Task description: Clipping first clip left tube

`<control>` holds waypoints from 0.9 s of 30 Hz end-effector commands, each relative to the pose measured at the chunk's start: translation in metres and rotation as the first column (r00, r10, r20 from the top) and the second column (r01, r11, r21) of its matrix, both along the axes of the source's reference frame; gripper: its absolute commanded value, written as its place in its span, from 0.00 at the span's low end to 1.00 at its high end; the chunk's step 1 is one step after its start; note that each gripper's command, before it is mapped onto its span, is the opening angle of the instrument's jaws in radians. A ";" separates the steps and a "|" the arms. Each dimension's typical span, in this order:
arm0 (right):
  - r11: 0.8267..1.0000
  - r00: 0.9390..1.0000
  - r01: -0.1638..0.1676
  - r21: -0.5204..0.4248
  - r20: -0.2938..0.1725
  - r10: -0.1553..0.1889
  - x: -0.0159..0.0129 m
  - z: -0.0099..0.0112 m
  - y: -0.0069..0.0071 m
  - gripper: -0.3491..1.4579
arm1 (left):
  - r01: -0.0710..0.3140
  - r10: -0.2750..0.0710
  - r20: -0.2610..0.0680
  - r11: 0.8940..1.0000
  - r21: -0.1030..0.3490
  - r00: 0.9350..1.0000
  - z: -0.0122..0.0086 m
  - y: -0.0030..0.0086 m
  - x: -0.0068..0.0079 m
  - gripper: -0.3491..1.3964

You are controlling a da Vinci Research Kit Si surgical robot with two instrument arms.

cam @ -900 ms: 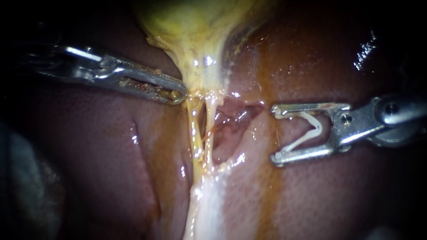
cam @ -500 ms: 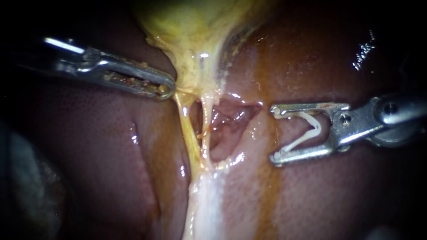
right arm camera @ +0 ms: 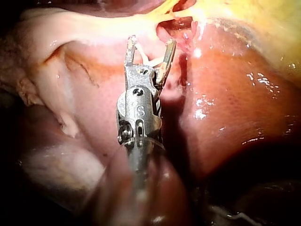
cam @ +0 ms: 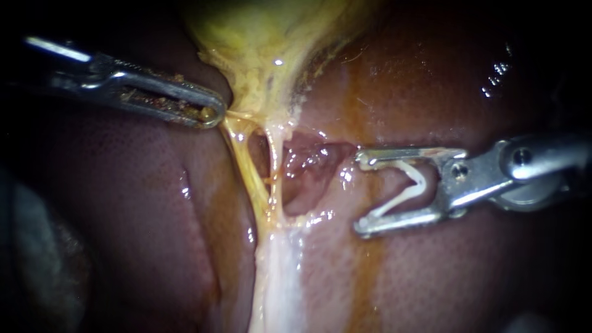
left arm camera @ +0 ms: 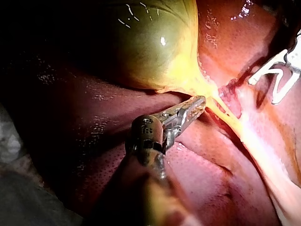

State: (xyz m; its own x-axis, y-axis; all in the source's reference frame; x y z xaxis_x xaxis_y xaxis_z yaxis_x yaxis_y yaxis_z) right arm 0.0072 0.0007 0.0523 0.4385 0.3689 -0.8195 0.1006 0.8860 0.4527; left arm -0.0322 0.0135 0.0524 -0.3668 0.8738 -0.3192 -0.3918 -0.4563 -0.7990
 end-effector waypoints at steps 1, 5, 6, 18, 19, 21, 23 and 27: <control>1.000 1.000 -0.010 0.014 0.002 0.010 0.0007 0.0000 -0.0002 0.47 | 0.000 0.000 0.000 1.000 0.000 1.000 0.0000 0.0000 0.0000 0.00; 0.998 1.000 -0.013 0.060 -0.004 0.013 0.0029 0.0004 -0.0007 0.47 | 0.001 -0.001 -0.001 1.000 0.000 1.000 0.0000 0.0000 -0.0002 0.00; 0.998 1.000 -0.014 0.066 -0.003 0.014 0.0035 0.0006 -0.0008 0.47 | 0.001 -0.001 -0.001 1.000 0.000 1.000 0.0000 0.0000 -0.0002 0.00; 0.991 0.999 -0.012 0.130 -0.029 0.016 0.0080 0.0024 -0.0011 0.46 | 0.000 0.000 0.000 1.000 -0.005 1.000 0.0000 0.0000 -0.0004 0.00; 0.992 0.999 -0.013 0.129 -0.029 0.017 0.0082 0.0027 -0.0011 0.46 | 0.000 0.000 -0.001 1.000 -0.005 1.000 0.0000 0.0000 -0.0004 0.00; 0.990 0.999 -0.017 0.137 -0.024 0.021 0.0083 0.0032 -0.0011 0.46 | 0.000 0.000 -0.001 1.000 -0.005 1.000 0.0000 0.0000 -0.0005 0.00; 0.990 1.000 -0.015 0.142 -0.023 0.018 0.0084 0.0039 -0.0012 0.46 | 0.000 0.000 -0.001 1.000 -0.005 1.000 0.0000 0.0000 -0.0005 0.00; 0.987 1.000 -0.014 0.158 -0.017 0.017 0.0087 0.0057 -0.0014 0.46 | 0.000 0.000 -0.001 1.000 -0.005 1.000 0.0000 0.0000 -0.0005 0.00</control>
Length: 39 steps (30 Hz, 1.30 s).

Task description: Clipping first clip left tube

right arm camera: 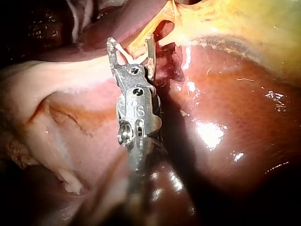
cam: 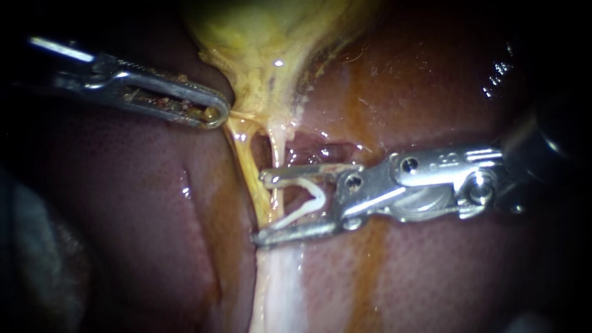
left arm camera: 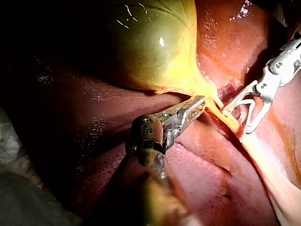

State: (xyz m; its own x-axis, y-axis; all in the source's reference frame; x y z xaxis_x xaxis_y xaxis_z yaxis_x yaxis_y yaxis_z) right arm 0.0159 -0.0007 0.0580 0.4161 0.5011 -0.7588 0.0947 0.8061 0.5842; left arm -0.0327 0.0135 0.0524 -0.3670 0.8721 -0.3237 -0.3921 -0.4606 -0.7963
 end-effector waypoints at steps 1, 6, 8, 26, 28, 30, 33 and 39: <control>1.000 1.000 0.000 0.005 -0.001 0.000 0.0000 0.0004 -0.0001 0.46 | 0.000 0.000 0.000 1.000 0.000 1.000 0.0000 0.0000 0.0000 0.00; 0.999 1.000 0.012 0.031 -0.016 -0.012 0.0002 0.0026 -0.0004 0.46 | 0.001 -0.001 -0.001 1.000 0.000 1.000 -0.0001 -0.0001 0.0000 0.00; 0.999 1.000 0.021 0.040 -0.020 -0.021 0.0003 0.0034 -0.0005 0.46 | 0.001 -0.001 -0.001 1.000 0.000 1.000 -0.0001 -0.0001 0.0000 0.00; 0.995 0.993 0.048 0.088 -0.115 -0.037 0.0030 0.0040 -0.0011 0.46 | 0.002 -0.002 -0.001 1.000 0.000 1.000 -0.0001 -0.0001 -0.0002 0.00; 0.994 0.993 0.046 0.095 -0.116 -0.035 0.0036 0.0039 -0.0011 0.46 | 0.002 -0.002 -0.001 1.000 0.000 1.000 -0.0001 -0.0001 -0.0002 0.00; 0.994 0.993 0.047 0.094 -0.116 -0.036 0.0040 0.0039 -0.0011 0.46 | 0.002 -0.002 -0.001 1.000 0.000 1.000 -0.0001 -0.0001 -0.0002 0.00; 0.994 0.992 0.047 0.101 -0.123 -0.034 0.0048 0.0040 -0.0011 0.46 | 0.002 -0.002 -0.001 1.000 0.000 1.000 -0.0001 -0.0001 -0.0002 0.00; 0.993 0.992 0.047 0.105 -0.123 -0.034 0.0062 0.0042 -0.0013 0.46 | 0.002 -0.002 -0.001 1.000 0.000 1.000 -0.0001 0.0000 -0.0003 0.00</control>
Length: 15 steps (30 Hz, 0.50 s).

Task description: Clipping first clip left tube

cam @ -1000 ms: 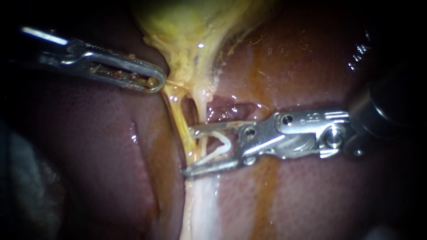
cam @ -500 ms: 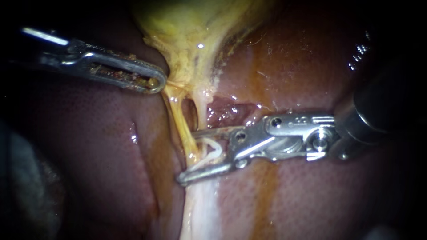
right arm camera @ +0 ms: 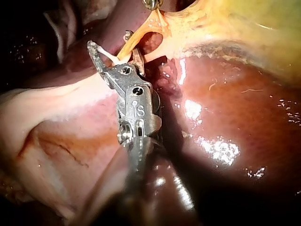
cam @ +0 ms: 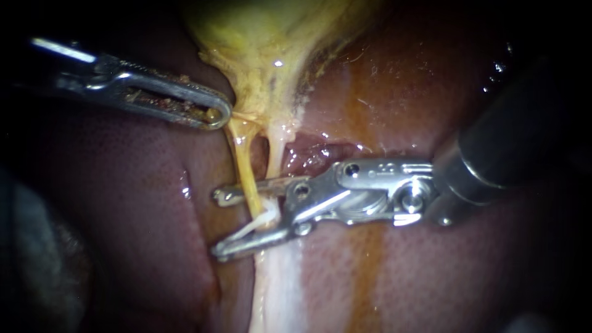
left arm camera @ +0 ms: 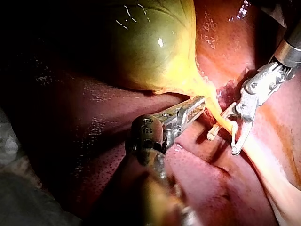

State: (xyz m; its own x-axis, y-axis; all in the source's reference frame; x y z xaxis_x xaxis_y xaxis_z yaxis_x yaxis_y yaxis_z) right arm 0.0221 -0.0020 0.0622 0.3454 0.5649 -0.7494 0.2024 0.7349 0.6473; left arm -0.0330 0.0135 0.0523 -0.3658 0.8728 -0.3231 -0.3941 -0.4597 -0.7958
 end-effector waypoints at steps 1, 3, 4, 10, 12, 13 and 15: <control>1.000 1.000 -0.003 0.003 -0.001 0.003 0.0002 -0.0001 -0.0001 0.46 | 0.000 0.000 0.000 1.000 0.000 1.000 0.0001 0.0000 0.0000 0.00; 1.000 1.000 -0.001 0.005 -0.007 0.002 0.0004 -0.0004 -0.0003 0.46 | -0.001 0.001 0.000 1.000 0.000 1.000 0.0001 0.0000 0.0000 0.00; 1.000 1.000 0.000 0.006 -0.008 0.000 0.0005 -0.0006 -0.0004 0.46 | -0.001 0.001 0.000 1.000 0.000 1.000 0.0001 0.0000 0.0000 0.00; 1.000 0.999 0.018 0.022 -0.034 -0.017 0.0008 -0.0029 -0.0011 0.46 | -0.001 0.001 0.001 1.000 0.000 1.000 0.0002 0.0001 0.0001 0.00; 0.999 0.999 0.026 0.028 -0.048 -0.024 0.0010 -0.0040 -0.0013 0.46 | -0.001 0.001 0.001 1.000 0.000 1.000 0.0002 0.0001 0.0001 0.00; 0.999 0.998 0.027 0.031 -0.055 -0.026 0.0011 -0.0045 -0.0014 0.46 | -0.001 0.001 0.001 1.000 0.000 1.000 0.0002 0.0001 0.0001 0.00; 0.999 0.997 0.029 0.037 -0.066 -0.026 0.0012 -0.0057 -0.0015 0.45 | -0.001 0.001 0.001 1.000 0.000 1.000 0.0002 0.0001 0.0001 0.00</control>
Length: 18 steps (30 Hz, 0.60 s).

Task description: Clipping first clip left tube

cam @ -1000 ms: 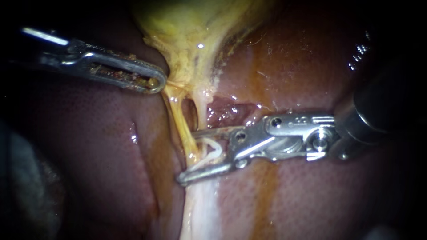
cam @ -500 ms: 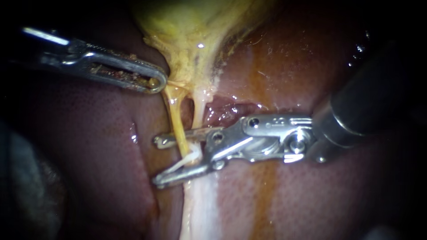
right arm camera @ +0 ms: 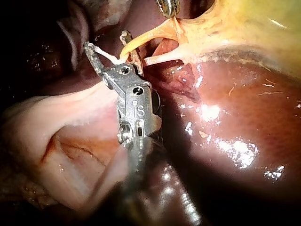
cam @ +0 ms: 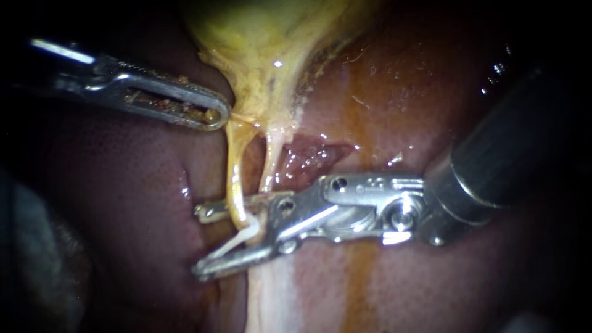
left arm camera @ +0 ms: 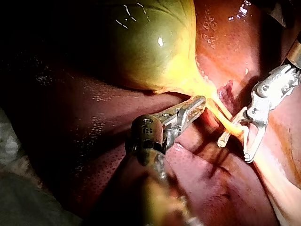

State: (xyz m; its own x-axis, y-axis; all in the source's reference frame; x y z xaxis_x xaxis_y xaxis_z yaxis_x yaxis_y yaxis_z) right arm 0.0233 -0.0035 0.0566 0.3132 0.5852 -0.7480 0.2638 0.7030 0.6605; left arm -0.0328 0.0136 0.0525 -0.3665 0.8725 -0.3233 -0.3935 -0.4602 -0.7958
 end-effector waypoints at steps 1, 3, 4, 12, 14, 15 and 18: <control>1.000 1.000 0.000 0.002 -0.005 0.000 0.0000 -0.0005 0.0000 0.45 | 0.000 0.000 0.001 1.000 0.000 1.000 0.0000 0.0000 0.0000 0.00; 1.000 1.000 0.000 0.006 -0.009 0.000 0.0001 -0.0012 0.0000 0.45 | 0.000 0.000 0.001 1.000 0.000 1.000 0.0000 0.0000 0.0000 0.00; 1.000 1.000 0.001 0.007 -0.009 -0.001 0.0001 -0.0015 0.0000 0.45 | 0.000 0.000 0.001 1.000 0.000 1.000 0.0001 0.0000 0.0000 0.00; 0.994 1.000 -0.004 0.105 0.030 0.001 -0.0002 -0.0023 0.0007 0.38 | 0.000 0.000 0.001 1.000 0.000 1.000 0.0001 0.0001 0.0000 0.00; 0.991 0.999 -0.016 0.131 0.045 0.010 -0.0004 -0.0025 0.0009 0.36 | 0.000 0.000 0.000 1.000 0.000 1.000 0.0002 0.0001 0.0000 0.00; 0.990 0.999 -0.020 0.142 0.051 0.013 -0.0005 -0.0026 0.0010 0.33 | 0.000 0.000 0.000 1.000 0.000 1.000 0.0002 0.0001 0.0000 0.00; 0.982 0.997 -0.037 0.183 0.074 0.023 -0.0008 -0.0028 0.0011 0.24 | 0.000 0.000 0.000 1.000 0.000 1.000 0.0002 0.0001 0.0000 0.00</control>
